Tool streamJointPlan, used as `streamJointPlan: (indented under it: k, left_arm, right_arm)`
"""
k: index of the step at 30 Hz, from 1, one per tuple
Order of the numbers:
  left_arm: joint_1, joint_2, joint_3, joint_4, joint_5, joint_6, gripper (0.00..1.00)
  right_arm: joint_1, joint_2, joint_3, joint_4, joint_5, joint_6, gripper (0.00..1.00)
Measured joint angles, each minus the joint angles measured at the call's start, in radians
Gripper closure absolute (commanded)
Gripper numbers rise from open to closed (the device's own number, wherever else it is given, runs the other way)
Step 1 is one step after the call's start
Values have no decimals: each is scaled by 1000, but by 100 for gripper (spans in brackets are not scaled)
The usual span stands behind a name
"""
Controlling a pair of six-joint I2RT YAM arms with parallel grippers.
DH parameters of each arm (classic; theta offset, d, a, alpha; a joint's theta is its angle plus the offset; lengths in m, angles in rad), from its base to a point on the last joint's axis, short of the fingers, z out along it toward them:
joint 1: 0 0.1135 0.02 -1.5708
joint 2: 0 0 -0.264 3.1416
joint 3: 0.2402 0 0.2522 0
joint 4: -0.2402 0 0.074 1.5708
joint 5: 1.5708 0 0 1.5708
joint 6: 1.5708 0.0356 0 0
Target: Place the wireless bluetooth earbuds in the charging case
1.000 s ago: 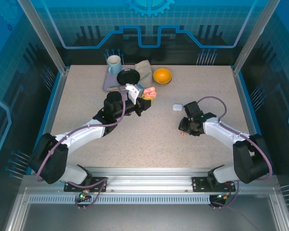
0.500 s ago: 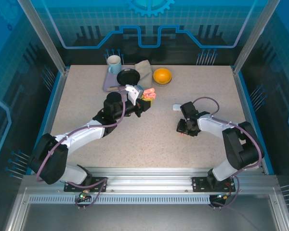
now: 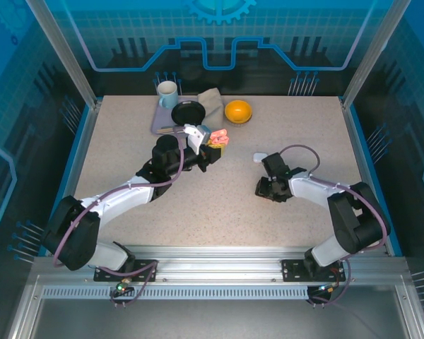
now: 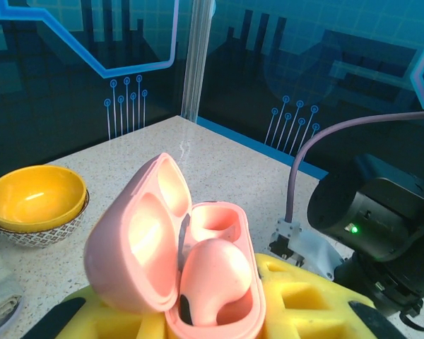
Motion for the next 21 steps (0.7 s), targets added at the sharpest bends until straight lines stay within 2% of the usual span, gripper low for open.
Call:
streamJointPlan:
  k: [2,6,10,17,21]
  left_arm:
    - [1,0,0,0,0,0,100]
    - [2,0,0,0,0,0,100]
    - [3,0,0,0,0,0,100]
    - [6,0,0,0,0,0,100]
    - [7,0,0,0,0,0,100]
  right_arm:
    - [23,-3,-3,5,2,7,54]
    - [57,-12,-5,1,-7,32,44]
    - [80,-30,-5,-40,-20,40,40]
    - [94,-42,77,-163,14,-41,38]
    - [95,-18,180,-225,48,-135,41]
